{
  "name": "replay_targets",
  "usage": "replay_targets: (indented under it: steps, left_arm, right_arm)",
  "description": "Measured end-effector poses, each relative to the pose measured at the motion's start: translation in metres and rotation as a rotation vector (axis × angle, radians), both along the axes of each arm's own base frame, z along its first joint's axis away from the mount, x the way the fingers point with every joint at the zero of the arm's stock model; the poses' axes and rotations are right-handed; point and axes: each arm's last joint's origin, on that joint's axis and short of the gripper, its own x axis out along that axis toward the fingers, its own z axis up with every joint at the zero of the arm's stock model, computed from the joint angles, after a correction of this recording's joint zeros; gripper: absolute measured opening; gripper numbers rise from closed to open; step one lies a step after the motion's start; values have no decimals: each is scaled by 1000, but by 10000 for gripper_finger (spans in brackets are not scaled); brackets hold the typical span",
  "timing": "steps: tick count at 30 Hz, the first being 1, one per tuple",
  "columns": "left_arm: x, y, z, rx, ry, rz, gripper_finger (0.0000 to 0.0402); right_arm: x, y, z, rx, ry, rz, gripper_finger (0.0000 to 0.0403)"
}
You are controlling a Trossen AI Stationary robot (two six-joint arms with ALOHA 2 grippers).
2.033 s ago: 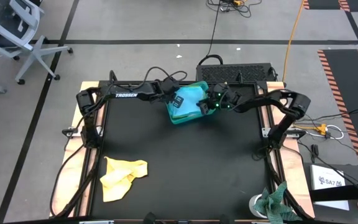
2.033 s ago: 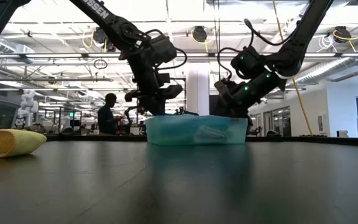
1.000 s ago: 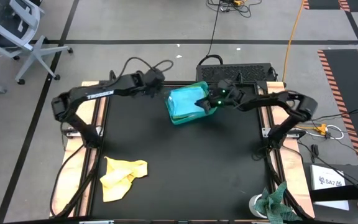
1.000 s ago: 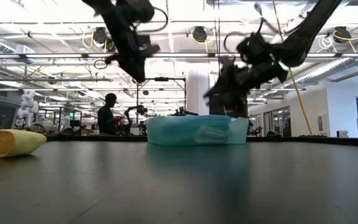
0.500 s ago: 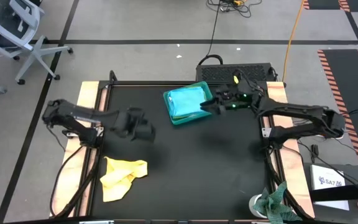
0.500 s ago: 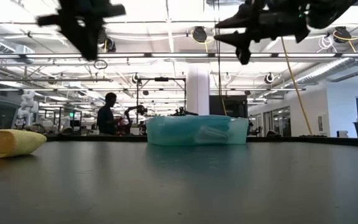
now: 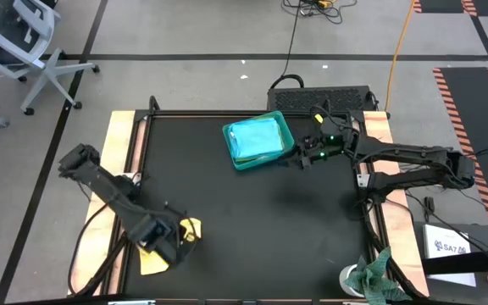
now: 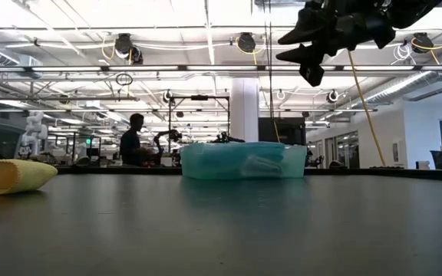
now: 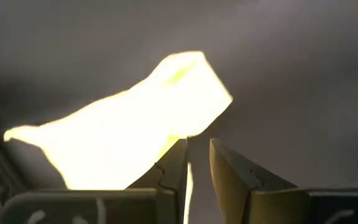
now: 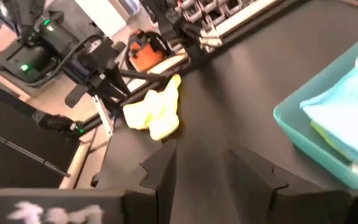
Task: Fold microfiber towels
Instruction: Fold the yellow microfiber towel
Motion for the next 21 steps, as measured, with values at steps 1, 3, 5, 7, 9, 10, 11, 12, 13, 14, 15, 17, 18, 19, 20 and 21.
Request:
replay_targets:
  steps: [1, 3, 5, 7, 9, 10, 11, 12, 13, 14, 15, 17, 18, 19, 20, 21]
  left_arm:
    - [-2, -6, -4, 0, 12, -6, 72]
    - [-5, -15, -11, -33, 69, 20, 72]
    - [-6, -20, -19, -72, 159, 50, 72]
    - [-8, -28, -26, -124, 240, 63, 72]
    - [-8, -32, -31, -174, 311, 81, 72]
    - [-8, -35, -34, -186, 341, 89, 72]
    - [-9, -38, -38, -193, 367, 98, 72]
    - [-9, -40, -41, -195, 386, 109, 72]
    - [-8, -42, -45, -189, 400, 121, 72]
    - [-9, -44, -48, -180, 410, 130, 72]
    - [-9, -46, -52, -168, 418, 139, 72]
    - [-7, -50, -61, -148, 435, 142, 72]
    - [-6, -51, -65, -139, 443, 143, 72]
    - [-5, -52, -70, -128, 453, 142, 72]
    - [-4, -53, -74, -116, 464, 136, 72]
    - [-3, -54, -78, -105, 475, 129, 72]
  right_arm:
    - [0, 0, -1, -1, 4, 2, 121]
    - [0, 2, 0, -10, -2, 10, 121]
    - [1, 2, 0, -20, -5, 15, 121]
    - [0, 2, 0, -23, -6, 16, 121]
    - [0, 2, 1, -25, -8, 16, 121]
    - [0, 2, 0, -25, -7, 16, 121]
    - [0, 2, 0, -26, -7, 16, 121]
    - [0, 2, 0, -28, -7, 17, 121]
    - [0, 2, 0, -28, -8, 17, 121]
    - [0, 2, 0, -28, -8, 17, 121]
    - [0, 2, 0, -28, -8, 17, 121]
    - [0, 2, 0, -28, -8, 16, 121]
    - [0, 2, 0, -27, -8, 16, 121]
    - [0, 2, 0, -27, -8, 16, 121]
    - [0, 2, 0, -27, -7, 16, 121]
    - [0, 2, 0, -26, -7, 16, 121]
